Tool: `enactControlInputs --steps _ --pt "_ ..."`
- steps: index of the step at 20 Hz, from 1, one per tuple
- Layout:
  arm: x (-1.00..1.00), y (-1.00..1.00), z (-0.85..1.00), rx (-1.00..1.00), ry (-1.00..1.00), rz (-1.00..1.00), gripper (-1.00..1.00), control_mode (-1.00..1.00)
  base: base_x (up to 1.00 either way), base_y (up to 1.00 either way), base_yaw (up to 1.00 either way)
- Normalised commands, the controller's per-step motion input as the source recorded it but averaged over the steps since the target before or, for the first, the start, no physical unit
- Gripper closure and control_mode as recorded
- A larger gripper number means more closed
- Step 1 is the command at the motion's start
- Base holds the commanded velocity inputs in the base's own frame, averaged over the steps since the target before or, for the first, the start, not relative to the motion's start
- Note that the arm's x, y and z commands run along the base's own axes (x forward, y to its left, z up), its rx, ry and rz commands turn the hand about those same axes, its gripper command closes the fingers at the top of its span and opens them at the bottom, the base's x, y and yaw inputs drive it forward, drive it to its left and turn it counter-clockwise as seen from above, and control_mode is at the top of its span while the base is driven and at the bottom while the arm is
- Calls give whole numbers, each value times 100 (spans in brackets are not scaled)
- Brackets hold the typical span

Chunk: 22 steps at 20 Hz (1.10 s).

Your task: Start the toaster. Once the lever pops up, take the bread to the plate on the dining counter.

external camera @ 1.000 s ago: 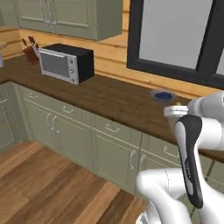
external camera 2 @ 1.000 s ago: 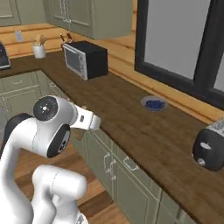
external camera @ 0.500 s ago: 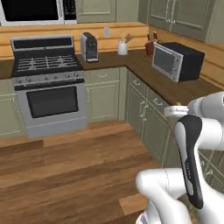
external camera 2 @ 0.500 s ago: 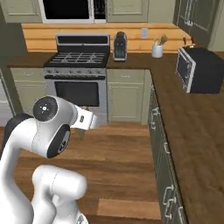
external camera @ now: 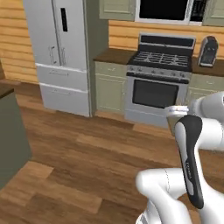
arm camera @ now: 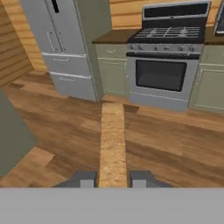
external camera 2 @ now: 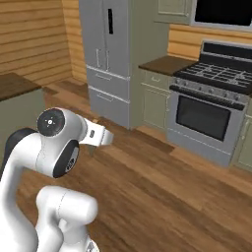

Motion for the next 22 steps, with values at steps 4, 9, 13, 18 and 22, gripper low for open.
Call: enactControlInputs --steps 4,9,13,18,22 --pt "0 0 0 0 0 0 100 100 0 0 100" --pt "0 0 0 0 0 0 100 100 8 0 97" --pt "0 0 0 0 0 0 100 100 75 -1 70" --pt "0 0 0 0 0 0 100 100 100 27 27" --pt "0 0 0 0 0 0 100 100 100 33 15"
